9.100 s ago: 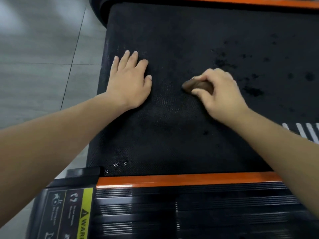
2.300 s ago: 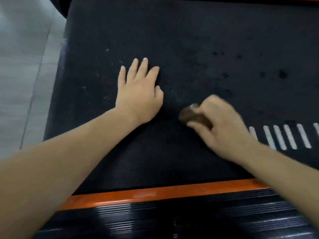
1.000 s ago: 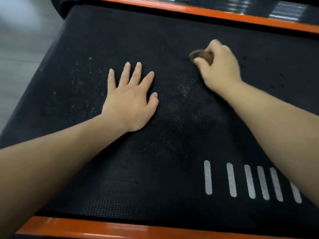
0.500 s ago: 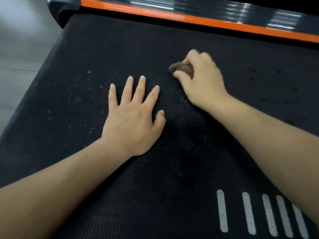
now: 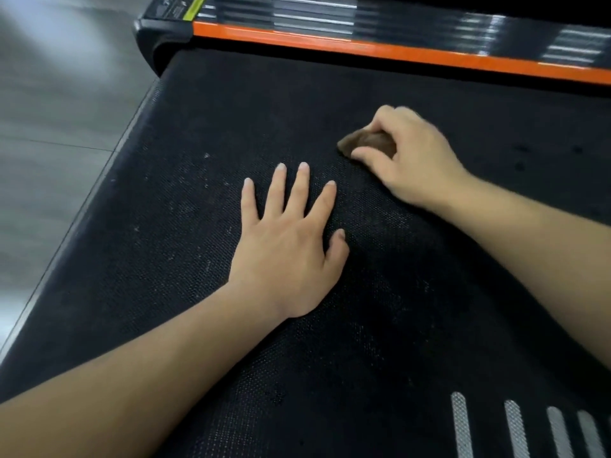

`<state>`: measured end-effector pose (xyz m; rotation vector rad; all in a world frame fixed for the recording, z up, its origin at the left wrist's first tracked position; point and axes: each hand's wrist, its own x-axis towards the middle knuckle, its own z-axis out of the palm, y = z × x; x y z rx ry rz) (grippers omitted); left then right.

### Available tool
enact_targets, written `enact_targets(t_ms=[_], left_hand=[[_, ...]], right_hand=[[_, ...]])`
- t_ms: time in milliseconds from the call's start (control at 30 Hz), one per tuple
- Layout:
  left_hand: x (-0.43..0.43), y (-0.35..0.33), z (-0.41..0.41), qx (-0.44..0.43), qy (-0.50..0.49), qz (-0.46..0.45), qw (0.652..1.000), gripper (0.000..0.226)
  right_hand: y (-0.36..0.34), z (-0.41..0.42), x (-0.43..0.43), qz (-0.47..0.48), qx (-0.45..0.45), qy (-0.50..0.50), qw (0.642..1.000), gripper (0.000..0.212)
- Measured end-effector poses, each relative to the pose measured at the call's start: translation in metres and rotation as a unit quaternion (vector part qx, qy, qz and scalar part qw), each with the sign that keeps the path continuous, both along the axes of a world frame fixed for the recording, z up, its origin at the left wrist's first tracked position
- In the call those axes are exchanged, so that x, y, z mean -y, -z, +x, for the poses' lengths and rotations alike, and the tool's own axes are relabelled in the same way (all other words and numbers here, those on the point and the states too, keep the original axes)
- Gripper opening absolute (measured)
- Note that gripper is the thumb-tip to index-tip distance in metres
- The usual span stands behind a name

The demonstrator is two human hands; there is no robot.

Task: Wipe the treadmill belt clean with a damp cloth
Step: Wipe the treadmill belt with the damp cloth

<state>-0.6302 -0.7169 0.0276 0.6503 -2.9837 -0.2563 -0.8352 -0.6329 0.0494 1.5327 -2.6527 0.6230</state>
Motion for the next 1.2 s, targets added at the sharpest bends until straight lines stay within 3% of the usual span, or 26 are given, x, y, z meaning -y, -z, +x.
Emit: enact_targets(t_ms=[167, 233, 333, 367, 500, 533, 700, 767, 867, 933, 1067, 1133, 1200], left_hand=[[0.0, 0.001, 0.0, -0.004, 0.0, -0.003, 1.0, 0.068], [0.0, 0.0, -0.001, 0.002, -0.001, -0.004, 1.0, 0.069], [-0.001, -0.001, -0.001, 0.009, -0.002, -0.003, 1.0, 0.07], [-0.001, -0.001, -0.001, 0.009, -0.002, -0.002, 1.0, 0.069], [-0.001, 0.001, -0.001, 0.007, -0.002, -0.003, 1.0, 0.069], [-0.001, 0.001, -0.001, 0.008, -0.001, -0.003, 1.0, 0.069], [-0.001, 0.0, -0.001, 0.008, -0.002, -0.002, 1.0, 0.069], [-0.001, 0.0, -0.001, 0.009, -0.002, -0.003, 1.0, 0.069], [-0.002, 0.0, -0.001, 0.011, -0.001, -0.004, 1.0, 0.069], [-0.002, 0.0, -0.001, 0.014, -0.002, -0.004, 1.0, 0.069], [-0.003, -0.001, -0.002, 0.017, -0.003, -0.003, 1.0, 0.069], [-0.002, -0.001, -0.002, 0.019, 0.0, -0.004, 1.0, 0.07], [-0.002, -0.001, -0.002, 0.019, -0.003, -0.007, 1.0, 0.07]], right_hand=[[-0.008, -0.073, 0.032, -0.019, -0.006, 0.259, 0.966, 0.034], [0.001, -0.051, 0.043, -0.023, -0.018, 0.22, 0.975, 0.034], [0.007, -0.014, 0.038, -0.034, 0.022, 0.043, 0.998, 0.031], [0.005, -0.021, 0.035, -0.023, 0.01, 0.035, 0.999, 0.032], [-0.011, -0.091, 0.042, -0.038, 0.011, 0.271, 0.962, 0.033], [-0.009, -0.094, 0.047, -0.04, 0.012, 0.286, 0.957, 0.033], [0.003, -0.068, 0.056, -0.046, 0.035, 0.088, 0.994, 0.03], [-0.003, -0.087, 0.046, -0.029, 0.0, 0.123, 0.992, 0.033], [-0.009, -0.113, 0.037, -0.028, -0.011, 0.263, 0.964, 0.034], [-0.004, -0.101, 0.041, -0.036, -0.008, 0.251, 0.967, 0.033], [0.001, -0.072, 0.03, -0.03, 0.036, 0.07, 0.996, 0.029], [-0.005, -0.091, 0.019, -0.006, -0.001, 0.104, 0.995, 0.032], [-0.011, -0.117, 0.009, -0.007, -0.017, 0.218, 0.976, 0.034]])
